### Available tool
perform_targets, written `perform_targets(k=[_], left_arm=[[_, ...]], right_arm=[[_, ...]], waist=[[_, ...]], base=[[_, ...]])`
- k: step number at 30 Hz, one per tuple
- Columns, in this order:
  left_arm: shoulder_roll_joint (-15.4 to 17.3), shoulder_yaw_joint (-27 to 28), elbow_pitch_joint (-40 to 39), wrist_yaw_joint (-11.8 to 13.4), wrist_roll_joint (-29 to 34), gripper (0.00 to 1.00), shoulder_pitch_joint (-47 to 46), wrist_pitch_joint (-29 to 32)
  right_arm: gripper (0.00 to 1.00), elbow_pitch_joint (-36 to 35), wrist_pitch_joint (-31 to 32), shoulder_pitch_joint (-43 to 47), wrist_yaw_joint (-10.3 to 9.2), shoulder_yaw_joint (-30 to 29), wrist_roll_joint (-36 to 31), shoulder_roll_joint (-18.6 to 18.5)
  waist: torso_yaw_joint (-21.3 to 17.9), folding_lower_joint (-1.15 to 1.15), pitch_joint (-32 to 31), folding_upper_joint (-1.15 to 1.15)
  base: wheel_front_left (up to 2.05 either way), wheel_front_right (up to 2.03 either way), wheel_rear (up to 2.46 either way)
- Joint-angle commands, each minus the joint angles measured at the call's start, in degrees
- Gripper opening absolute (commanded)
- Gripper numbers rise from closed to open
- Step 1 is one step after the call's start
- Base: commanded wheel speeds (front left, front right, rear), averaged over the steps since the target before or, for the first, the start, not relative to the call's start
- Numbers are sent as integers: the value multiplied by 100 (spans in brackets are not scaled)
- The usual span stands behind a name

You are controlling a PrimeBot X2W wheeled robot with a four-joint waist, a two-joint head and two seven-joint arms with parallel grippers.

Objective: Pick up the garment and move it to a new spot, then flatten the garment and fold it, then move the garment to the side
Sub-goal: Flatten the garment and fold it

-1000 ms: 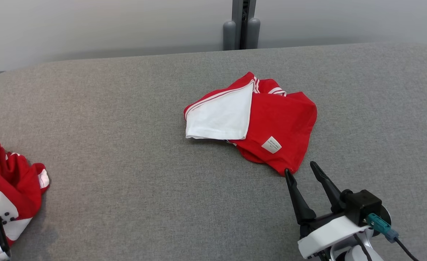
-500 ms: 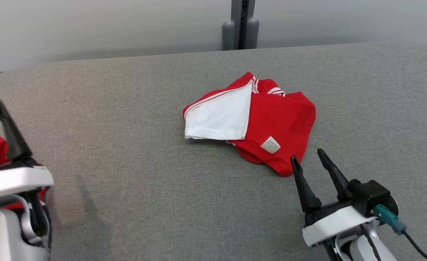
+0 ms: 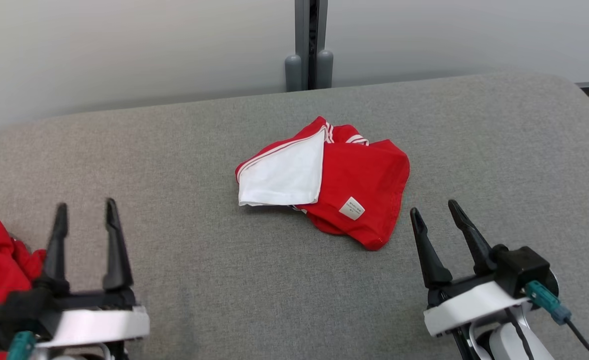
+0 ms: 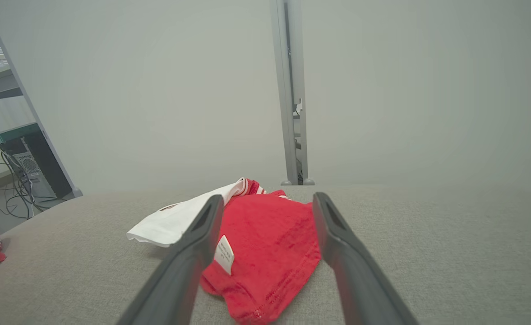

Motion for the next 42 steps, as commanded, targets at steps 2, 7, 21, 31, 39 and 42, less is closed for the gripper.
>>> perform_targets(k=[2, 7, 21, 31, 39, 42], left_arm=[[14, -109, 56, 58, -45, 100, 175, -9], [18, -416, 272, 174, 95, 100, 420, -10], [17, -775, 739, 482, 9, 100, 785, -10], [14, -883, 877, 456, -91, 100, 846, -10], [14, -912, 934, 415, -78, 100, 800, -10], [13, -898, 974, 376, -24, 100, 795, -10]], right_arm=[[100, 33, -26, 140, 11, -54, -12, -2], [100, 160, -26, 365, 11, -74, -68, 5], [100, 119, -26, 778, 11, -235, -214, 11], [100, -117, -26, 927, 11, -158, -258, 10], [100, -192, -26, 928, 11, -122, -302, 11], [100, -190, -26, 939, 12, -109, -303, 11]], waist=[[-11, 0, -96, 0], [-18, 0, -257, 0], [54, 0, -554, 0], [108, 0, -586, 0], [102, 0, -581, 0], [92, 0, -586, 0]], base=[[0, 0, 0], [0, 0, 0], [0, 0, 0], [0, 0, 0], [0, 0, 0], [0, 0, 0]])
